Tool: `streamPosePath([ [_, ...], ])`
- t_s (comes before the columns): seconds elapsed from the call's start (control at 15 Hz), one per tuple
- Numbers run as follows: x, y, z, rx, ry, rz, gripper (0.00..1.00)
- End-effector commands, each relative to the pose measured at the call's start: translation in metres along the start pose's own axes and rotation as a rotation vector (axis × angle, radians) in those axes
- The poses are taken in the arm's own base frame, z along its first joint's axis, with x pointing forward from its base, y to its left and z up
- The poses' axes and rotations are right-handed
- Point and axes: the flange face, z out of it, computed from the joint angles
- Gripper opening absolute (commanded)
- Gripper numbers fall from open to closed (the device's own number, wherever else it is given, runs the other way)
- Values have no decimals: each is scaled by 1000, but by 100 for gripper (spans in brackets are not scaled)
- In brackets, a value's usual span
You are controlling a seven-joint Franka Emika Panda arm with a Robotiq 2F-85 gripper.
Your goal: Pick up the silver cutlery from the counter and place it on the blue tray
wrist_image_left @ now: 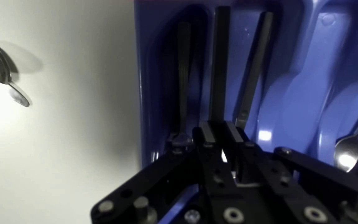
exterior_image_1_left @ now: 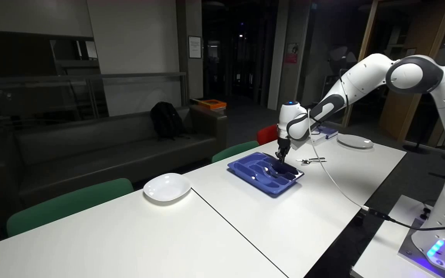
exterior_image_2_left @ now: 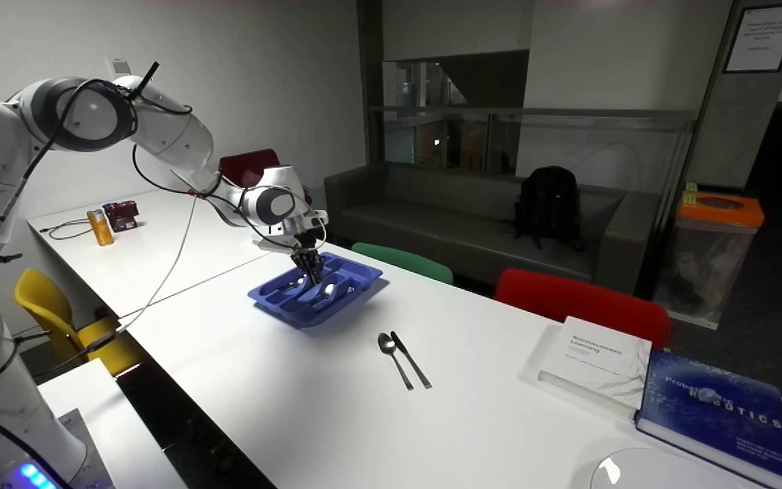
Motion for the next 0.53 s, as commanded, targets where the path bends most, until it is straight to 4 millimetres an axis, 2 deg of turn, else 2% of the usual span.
streamPosePath([
  [0.0, 13, -3, -5, 24, -4, 63, 3],
  [0.47, 19, -18, 18, 26, -23, 86, 3],
])
